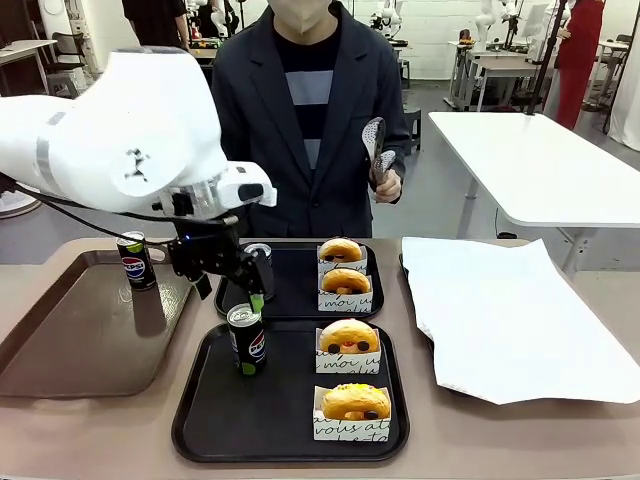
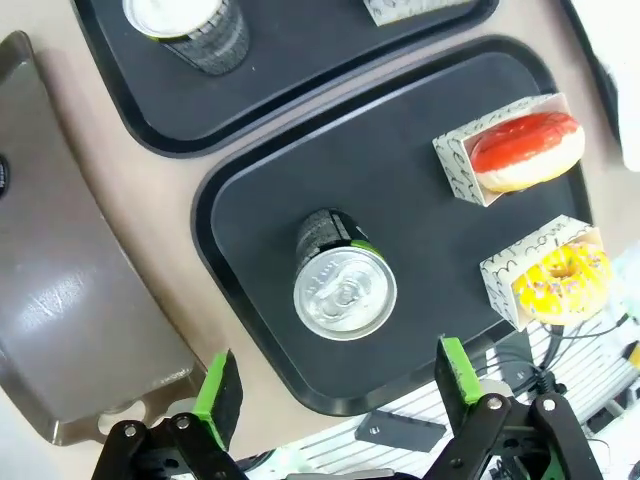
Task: Set up donuts and drinks on trays.
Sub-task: Pick up one Pepsi coke from the Handle tray and place it on the Flat Tray without a Pepsi coke.
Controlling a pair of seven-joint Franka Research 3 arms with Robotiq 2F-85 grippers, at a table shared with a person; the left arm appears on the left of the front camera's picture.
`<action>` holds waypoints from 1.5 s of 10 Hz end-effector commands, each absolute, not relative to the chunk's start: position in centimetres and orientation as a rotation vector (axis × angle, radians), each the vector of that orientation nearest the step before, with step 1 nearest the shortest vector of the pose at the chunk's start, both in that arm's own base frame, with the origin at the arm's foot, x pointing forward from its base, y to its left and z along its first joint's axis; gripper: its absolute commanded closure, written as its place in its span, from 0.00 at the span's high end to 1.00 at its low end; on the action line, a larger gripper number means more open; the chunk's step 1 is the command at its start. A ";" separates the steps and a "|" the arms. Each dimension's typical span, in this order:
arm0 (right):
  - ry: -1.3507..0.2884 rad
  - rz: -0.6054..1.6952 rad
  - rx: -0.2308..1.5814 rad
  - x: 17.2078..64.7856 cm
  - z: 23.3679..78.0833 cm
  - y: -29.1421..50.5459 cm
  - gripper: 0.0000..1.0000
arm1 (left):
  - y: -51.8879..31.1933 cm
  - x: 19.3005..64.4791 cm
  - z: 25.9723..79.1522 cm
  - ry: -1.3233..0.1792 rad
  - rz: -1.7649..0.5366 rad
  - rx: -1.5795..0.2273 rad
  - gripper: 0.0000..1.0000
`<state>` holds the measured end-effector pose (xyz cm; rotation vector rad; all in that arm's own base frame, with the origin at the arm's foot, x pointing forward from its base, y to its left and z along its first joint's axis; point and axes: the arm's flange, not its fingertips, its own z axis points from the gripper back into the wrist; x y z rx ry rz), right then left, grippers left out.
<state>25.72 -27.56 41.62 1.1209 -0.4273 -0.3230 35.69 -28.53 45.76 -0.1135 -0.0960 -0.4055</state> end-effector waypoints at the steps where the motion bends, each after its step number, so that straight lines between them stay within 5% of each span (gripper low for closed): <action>1: -0.422 -0.315 1.123 25.6 41.7 -27.7 1.00 | -23.5 36.0 48.4 -0.124 -0.357 -0.253 1.00; 5: -0.422 -0.315 1.123 25.6 41.7 -27.7 1.00 | -10.2 35.6 49.7 -0.138 -0.268 -0.572 1.00; 11: -0.422 -0.315 1.123 25.6 41.7 -27.7 1.00 | 7.5 35.8 43.3 -0.250 0.064 -1.125 1.00; 15: -0.422 -0.315 1.123 25.6 41.7 -27.7 1.00 | 13.5 36.7 37.9 -0.152 0.169 -1.192 1.00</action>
